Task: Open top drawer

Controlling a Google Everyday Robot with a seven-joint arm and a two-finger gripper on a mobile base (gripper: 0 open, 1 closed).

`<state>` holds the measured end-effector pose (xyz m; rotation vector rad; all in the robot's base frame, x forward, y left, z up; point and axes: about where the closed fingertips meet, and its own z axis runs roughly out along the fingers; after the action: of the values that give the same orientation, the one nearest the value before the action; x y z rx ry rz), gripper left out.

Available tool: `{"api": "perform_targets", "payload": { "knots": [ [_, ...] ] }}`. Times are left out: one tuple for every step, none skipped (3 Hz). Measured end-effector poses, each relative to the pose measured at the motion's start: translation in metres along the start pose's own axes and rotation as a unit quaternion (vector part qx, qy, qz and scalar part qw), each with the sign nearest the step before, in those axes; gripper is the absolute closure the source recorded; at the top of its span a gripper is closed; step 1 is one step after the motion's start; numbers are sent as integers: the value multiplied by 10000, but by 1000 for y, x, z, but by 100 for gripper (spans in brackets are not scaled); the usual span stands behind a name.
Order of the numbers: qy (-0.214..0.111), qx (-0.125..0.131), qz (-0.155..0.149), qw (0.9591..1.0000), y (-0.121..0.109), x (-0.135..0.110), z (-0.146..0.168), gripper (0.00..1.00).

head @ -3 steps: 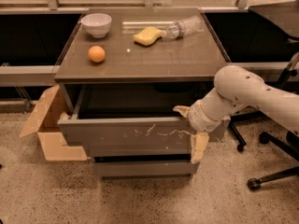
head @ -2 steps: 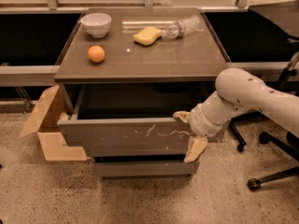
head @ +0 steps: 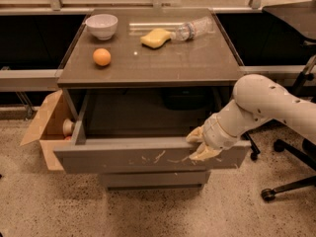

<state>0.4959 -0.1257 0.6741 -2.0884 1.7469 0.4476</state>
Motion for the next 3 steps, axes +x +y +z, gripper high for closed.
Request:
{"api": "perform_targets", "payload": {
  "knots": [
    [-19,15,15,10000,3,-2,-2,96],
    [-80,27,46,10000,10,-4,-1,100],
    [-254,62,126,9996,27,-8,2,100]
  ]
}}
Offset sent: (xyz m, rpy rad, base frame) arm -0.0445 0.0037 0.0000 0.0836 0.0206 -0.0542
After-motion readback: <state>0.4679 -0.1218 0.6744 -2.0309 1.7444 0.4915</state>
